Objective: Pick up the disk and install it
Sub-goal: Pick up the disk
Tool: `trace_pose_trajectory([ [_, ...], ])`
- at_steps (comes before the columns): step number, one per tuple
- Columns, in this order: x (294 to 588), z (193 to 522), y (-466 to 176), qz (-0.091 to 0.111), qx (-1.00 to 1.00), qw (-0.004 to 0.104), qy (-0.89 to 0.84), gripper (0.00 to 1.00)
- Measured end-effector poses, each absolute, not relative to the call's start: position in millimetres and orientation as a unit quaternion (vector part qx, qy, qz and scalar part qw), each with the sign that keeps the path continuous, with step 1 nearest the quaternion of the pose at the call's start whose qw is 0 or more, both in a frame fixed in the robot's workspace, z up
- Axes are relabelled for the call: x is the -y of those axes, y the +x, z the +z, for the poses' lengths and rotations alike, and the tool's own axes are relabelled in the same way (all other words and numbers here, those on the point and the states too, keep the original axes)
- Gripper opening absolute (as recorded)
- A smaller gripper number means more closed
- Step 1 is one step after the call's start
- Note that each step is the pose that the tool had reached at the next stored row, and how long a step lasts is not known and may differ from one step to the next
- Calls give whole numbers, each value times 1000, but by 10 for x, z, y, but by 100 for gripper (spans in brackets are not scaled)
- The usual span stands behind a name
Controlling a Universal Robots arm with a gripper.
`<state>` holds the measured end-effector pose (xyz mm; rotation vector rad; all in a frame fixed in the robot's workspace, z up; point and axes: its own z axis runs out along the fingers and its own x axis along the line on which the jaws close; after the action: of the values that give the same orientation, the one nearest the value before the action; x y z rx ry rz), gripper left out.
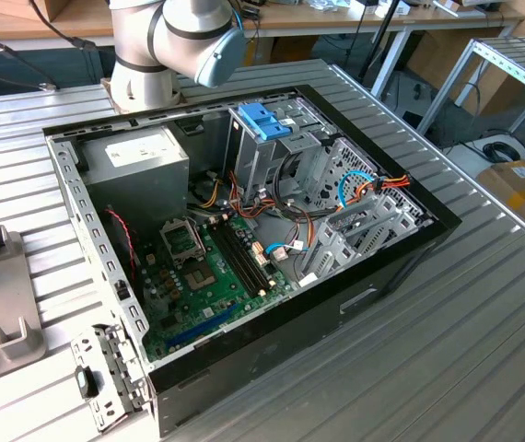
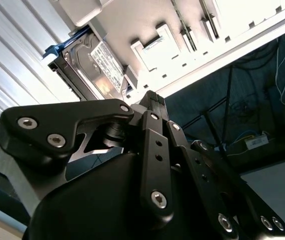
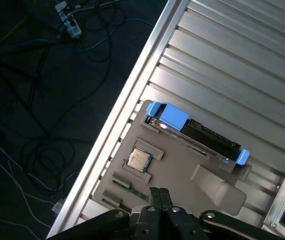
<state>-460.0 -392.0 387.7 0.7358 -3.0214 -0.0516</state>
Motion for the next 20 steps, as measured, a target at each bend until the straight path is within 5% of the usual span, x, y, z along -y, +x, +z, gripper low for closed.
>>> trace_pose_trajectory([
  [20, 3920, 3877, -4600, -16, 955, 17, 295, 10],
])
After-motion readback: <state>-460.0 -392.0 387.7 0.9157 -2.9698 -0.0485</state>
